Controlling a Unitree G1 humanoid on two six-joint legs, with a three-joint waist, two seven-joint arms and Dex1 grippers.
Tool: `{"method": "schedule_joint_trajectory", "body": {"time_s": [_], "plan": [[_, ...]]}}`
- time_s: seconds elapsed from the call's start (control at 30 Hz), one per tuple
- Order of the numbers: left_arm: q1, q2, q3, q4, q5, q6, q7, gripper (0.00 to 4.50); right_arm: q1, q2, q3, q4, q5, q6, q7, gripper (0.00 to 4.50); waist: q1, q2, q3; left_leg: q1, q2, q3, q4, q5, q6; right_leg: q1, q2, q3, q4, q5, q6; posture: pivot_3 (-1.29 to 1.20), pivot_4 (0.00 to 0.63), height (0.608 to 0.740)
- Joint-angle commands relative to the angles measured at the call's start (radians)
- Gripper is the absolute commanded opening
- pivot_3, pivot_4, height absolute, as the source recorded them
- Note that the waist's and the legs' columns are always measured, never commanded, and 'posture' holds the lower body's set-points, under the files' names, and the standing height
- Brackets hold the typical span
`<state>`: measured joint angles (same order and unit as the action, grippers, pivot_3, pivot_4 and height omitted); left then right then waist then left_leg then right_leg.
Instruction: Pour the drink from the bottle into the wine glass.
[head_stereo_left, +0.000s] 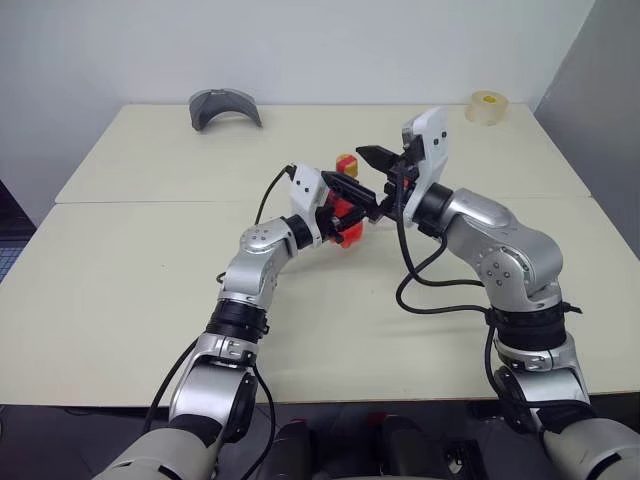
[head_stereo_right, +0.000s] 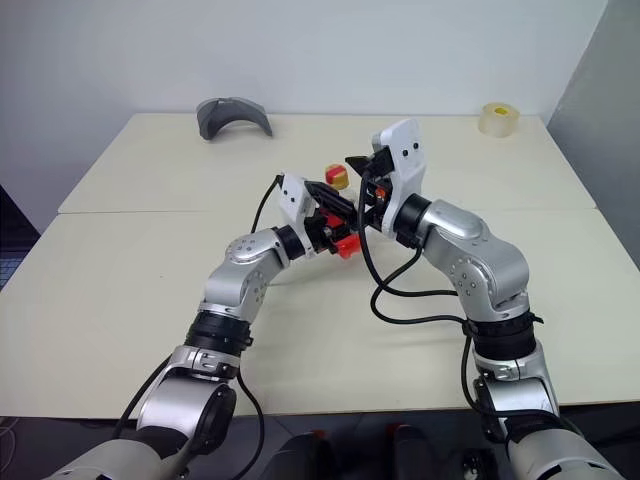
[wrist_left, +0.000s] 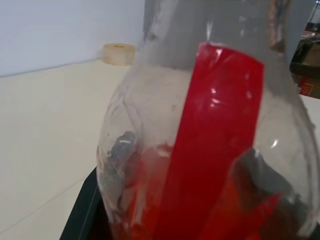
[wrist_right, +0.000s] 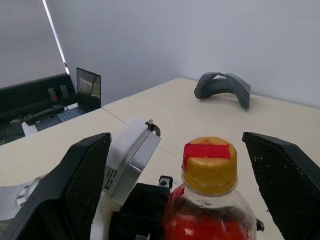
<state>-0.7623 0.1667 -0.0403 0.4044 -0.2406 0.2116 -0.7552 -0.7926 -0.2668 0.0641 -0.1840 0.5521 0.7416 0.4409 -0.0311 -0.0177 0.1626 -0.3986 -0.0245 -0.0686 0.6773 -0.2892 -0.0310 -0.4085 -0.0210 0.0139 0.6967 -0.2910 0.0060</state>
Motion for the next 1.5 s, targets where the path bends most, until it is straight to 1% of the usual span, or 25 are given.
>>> {"method": "schedule_joint_trajectory", "body": {"time_s": [0.03, 0.23, 0.27, 0.33, 0.4, 0.47, 0.5, 0.57, 0.6, 0.77, 0.9, 0.97, 1.07, 1.17, 1.37, 1.5], "plan": [[-0.027, -0.001, -0.002, -0.047, -0.017, -0.012, -0.02, 2.07, -0.036, 0.002, -0.001, -0.003, -0.015, -0.034, 0.028, 4.5, 0.0, 0.0, 0.0, 0.0, 0.0, 0.0, 0.0, 0.0, 0.0, 0.0, 0.0, 0.0, 0.0, 0.0, 0.0, 0.0, 0.15, 0.74], [-0.025, 0.013, -0.013, -0.051, -0.01, -0.019, -0.05, 2.07, -0.027, -0.001, 0.002, 0.032, -0.06, -0.056, 0.042, 4.5, 0.0, 0.0, 0.0, 0.0, 0.0, 0.0, 0.0, 0.0, 0.0, 0.0, 0.0, 0.0, 0.0, 0.0, 0.0, 0.0, 0.15, 0.74], [-0.024, 0.013, -0.013, -0.054, -0.011, -0.018, -0.05, 2.07, -0.025, -0.003, 0.004, 0.035, -0.068, -0.06, 0.046, 4.32, 0.0, 0.0, 0.0, 0.0, 0.0, 0.0, 0.0, 0.0, 0.0, 0.0, 0.0, 0.0, 0.0, 0.0, 0.0, 0.0, 0.15, 0.74], [-0.024, 0.014, -0.011, -0.053, -0.012, -0.017, -0.051, 2.06, -0.024, 0.0, 0.005, 0.039, -0.079, -0.065, 0.049, 3.88, 0.0, 0.0, 0.0, 0.0, 0.0, 0.0, 0.0, 0.0, 0.0, 0.0, 0.0, 0.0, 0.0, 0.0, 0.0, 0.0, 0.15, 0.74], [-0.024, 0.014, -0.011, -0.053, -0.01, -0.016, -0.051, 2.05, -0.023, 0.002, 0.005, 0.041, -0.086, -0.068, 0.052, 3.15, 0.0, 0.0, 0.0, 0.0, 0.0, 0.0, 0.0, 0.0, 0.0, 0.0, 0.0, 0.0, 0.0, 0.0, 0.0, 0.0, 0.15, 0.74], [-0.026, 0.013, -0.011, -0.054, -0.01, -0.013, -0.049, 2.02, -0.02, -0.005, 0.01, 0.044, -0.099, -0.074, 0.06, 2.51, 0.0, 0.0, 0.0, 0.0, 0.0, 0.0, 0.0, 0.0, 0.0, -0.001, 0.0, 0.0, 0.001, 0.0, 0.0, 0.0, 0.15, 0.74], [-0.027, 0.012, -0.01, -0.054, -0.01, -0.012, -0.047, 2.01, -0.019, -0.006, 0.011, 0.046, -0.103, -0.076, 0.063, 2.08, 0.0, 0.0, 0.0, 0.0, 0.0, 0.0, 0.0, 0.0, 0.0, -0.001, 0.0, 0.0, 0.001, 0.0, 0.0, 0.0, 0.15, 0.74], [-0.031, 0.012, -0.009, -0.053, -0.011, -0.011, -0.046, 2.0, -0.019, -0.006, 0.009, 0.05, -0.108, -0.075, 0.067, 1.35, 0.0, 0.0, 0.0, 0.0, 0.0, 0.0, 0.0, 0.0, 0.0, -0.001, 0.0, 0.0, 0.0, 0.0, 0.0, 0.0, 0.15, 0.74], [-0.031, 0.013, -0.009, -0.053, -0.011, -0.011, -0.047, 1.99, -0.019, -0.005, 0.006, 0.051, -0.108, -0.074, 0.068, 1.23, 0.0, 0.0, 0.0, 0.0, 0.0, 0.0, 0.0, 0.0, 0.0, -0.001, 0.0, 0.0, 0.0, 0.0, 0.0, 0.0, 0.15, 0.74], [-0.021, 0.021, -0.013, -0.076, -0.015, -0.003, -0.059, 1.64, -0.025, -0.005, -0.005, 0.041, -0.088, -0.059, 0.082, 1.23, 0.0, 0.0, 0.0, 0.0, 0.0, 0.0, 0.0, 0.0, 0.0, -0.001, 0.0, 0.0, 0.001, 0.0, 0.0, 0.0, 0.15, 0.74], [0.043, 0.07, -0.027, -0.214, -0.045, 0.053, -0.115, 1.51, -0.039, -0.036, 0.007, 0.017, -0.035, -0.029, 0.184, 1.23, -0.001, 0.0, 0.0, 0.0, 0.0, 0.0, 0.0, 0.0, 0.0, -0.001, 0.0, 0.0, 0.001, 0.0, 0.0, 0.0, 0.15, 0.74], [0.106, 0.115, -0.03, -0.325, -0.061, 0.082, -0.14, 1.47, -0.052, -0.067, 0.021, 0.014, -0.003, -0.013, 0.269, 1.23, -0.002, 0.0, 0.0, 0.0, 0.0, 0.0, 0.0, 0.0, 0.0, -0.001, 0.0, 0.001, 0.0, 0.0, 0.0, 0.0, 0.15, 0.74], [0.229, 0.218, -0.02, -0.559, -0.131, 0.178, -0.197, 1.45, -0.092, -0.147, 0.057, 0.047, 0.025, -0.017, 0.461, 1.23, -0.011, 0.002, 0.001, 0.0, 0.0, -0.001, -0.001, 0.0, 0.0, -0.002, 0.0, 0.002, 0.0, 0.0, 0.0, 0.0, 0.15, 0.74], [0.282, 0.277, 0.017, -0.699, -0.204, 0.274, -0.182, 1.44, -0.132, -0.212, 0.086, 0.108, 0.017, -0.05, 0.599, 1.23, -0.006, 0.002, 0.001, 0.0, 0.0, -0.002, -0.001, -0.002, 0.004, -0.001, 0.0, 0.0, 0.0, 0.0, 0.0, 0.0, 0.15, 0.74], [0.343, 0.353, 0.089, -0.863, -0.314, 0.401, -0.13, 1.42, -0.183, -0.267, 0.125, 0.212, -0.026, -0.124, 0.754, 1.23, 0.002, 0.002, 0.001, 0.0, 0.0, -0.003, 0.0, -0.002, 0.004, 0.001, 0.0, -0.001, -0.001, 0.0, 0.0, 0.0, 0.15, 0.74], [0.368, 0.375, 0.104, -0.888, -0.334, 0.416, -0.1, 1.42, -0.205, -0.277, 0.127, 0.237, -0.025, -0.13, 0.783, 1.23, 0.002, 0.002, 0.001, 0.0, 0.0, -0.004, 0.0, -0.002, 0.004, 0.001, 0.0, -0.002, -0.001, 0.0, 0.0, 0.0, 0.15, 0.74]]}}
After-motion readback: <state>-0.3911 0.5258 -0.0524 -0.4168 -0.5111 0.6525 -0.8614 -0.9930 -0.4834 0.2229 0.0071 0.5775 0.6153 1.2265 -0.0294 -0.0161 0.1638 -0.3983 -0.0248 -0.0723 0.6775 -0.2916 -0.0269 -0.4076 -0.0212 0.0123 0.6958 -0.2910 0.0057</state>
